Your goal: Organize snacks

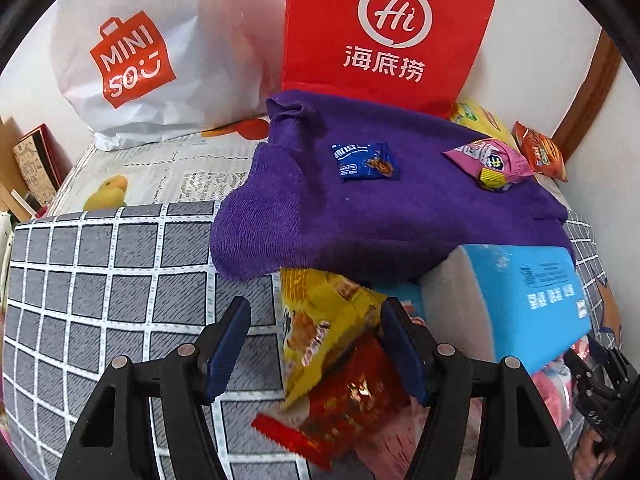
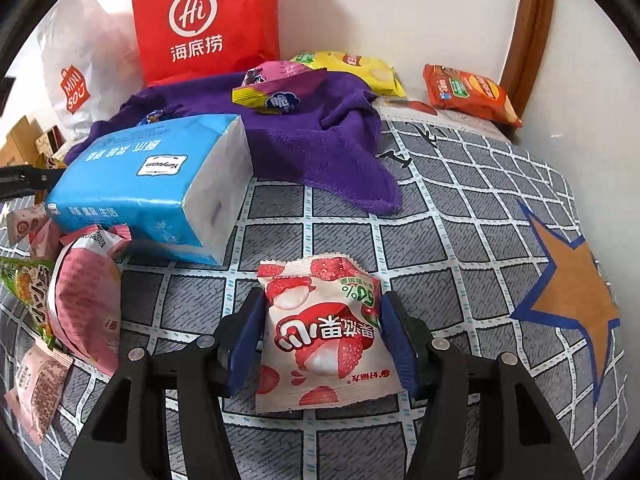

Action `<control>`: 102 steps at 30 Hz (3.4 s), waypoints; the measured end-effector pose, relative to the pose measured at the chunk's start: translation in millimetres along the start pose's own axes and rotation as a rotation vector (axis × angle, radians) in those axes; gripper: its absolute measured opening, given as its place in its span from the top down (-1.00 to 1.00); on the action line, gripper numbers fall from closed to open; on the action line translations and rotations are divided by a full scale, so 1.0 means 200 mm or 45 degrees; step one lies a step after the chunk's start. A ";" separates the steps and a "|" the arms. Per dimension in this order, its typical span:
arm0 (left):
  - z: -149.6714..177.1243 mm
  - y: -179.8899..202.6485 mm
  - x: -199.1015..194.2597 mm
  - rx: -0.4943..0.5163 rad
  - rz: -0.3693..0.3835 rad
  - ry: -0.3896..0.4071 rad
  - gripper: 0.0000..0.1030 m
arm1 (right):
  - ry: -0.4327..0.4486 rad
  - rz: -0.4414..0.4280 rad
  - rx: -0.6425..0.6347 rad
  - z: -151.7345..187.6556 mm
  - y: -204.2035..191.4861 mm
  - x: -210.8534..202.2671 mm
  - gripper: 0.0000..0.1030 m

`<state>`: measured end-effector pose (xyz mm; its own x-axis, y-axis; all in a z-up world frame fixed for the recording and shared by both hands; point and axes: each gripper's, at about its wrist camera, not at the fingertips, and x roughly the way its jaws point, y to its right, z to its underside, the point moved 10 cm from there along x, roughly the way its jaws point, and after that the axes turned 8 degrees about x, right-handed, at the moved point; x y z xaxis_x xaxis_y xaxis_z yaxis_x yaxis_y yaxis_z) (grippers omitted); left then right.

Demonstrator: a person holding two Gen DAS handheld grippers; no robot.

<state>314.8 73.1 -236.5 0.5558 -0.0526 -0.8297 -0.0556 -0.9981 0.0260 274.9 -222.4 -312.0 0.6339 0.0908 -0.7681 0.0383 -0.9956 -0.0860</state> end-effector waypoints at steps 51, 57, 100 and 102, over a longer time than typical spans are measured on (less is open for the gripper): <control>-0.07 0.15 -0.37 -0.038 0.365 0.327 0.27 | 0.135 -0.059 0.083 -0.06 -0.11 -0.40 -0.03; -0.08 0.16 -0.38 -0.024 0.353 0.346 0.27 | 0.166 -0.088 0.059 -0.12 -0.20 -0.51 -0.01; -0.69 0.27 -0.52 -0.007 0.365 0.239 0.27 | 0.224 -0.201 -0.078 -1.07 -0.56 -0.25 -0.01; -0.73 0.24 -0.44 -0.014 0.348 0.216 0.27 | 0.226 -0.221 -0.075 -1.10 -0.57 -0.21 -0.01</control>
<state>383.5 24.4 -81.0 0.6517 -0.3227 -0.6864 -0.2135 -0.9464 0.2422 414.1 -118.0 -129.3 0.7395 0.2596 -0.6211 0.1998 -0.9657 -0.1657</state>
